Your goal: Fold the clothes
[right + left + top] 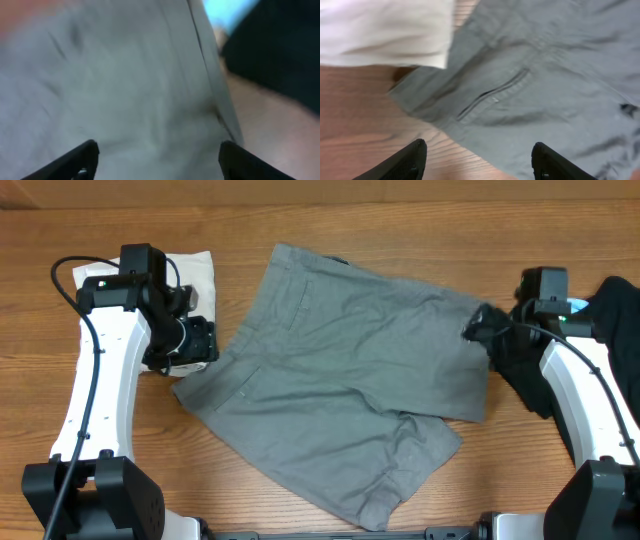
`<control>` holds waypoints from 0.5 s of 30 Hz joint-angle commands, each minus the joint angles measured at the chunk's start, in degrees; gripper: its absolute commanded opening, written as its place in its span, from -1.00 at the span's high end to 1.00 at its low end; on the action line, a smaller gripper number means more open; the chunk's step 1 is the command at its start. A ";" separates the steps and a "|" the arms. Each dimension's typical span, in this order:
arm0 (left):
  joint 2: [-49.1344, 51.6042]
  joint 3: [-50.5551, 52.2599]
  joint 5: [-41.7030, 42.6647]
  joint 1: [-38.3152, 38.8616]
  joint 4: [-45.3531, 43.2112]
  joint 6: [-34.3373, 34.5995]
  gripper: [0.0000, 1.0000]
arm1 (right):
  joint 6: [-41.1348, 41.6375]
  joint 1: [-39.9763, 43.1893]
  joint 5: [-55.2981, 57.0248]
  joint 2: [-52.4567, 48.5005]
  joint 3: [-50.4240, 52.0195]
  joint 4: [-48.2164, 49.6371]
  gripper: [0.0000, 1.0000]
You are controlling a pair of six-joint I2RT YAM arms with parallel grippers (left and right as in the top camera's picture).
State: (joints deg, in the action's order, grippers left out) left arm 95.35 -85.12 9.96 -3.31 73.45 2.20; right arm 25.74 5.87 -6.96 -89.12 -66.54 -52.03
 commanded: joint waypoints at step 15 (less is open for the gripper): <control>-0.85 -1.18 4.87 9.16 -2.27 -9.92 -0.54 | -1.75 -0.11 -6.40 -0.28 13.66 -5.66 -0.18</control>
State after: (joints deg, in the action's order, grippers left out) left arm 95.35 -85.12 14.39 5.48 71.31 -6.28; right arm 25.41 5.85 -11.42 -89.54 -53.15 -56.86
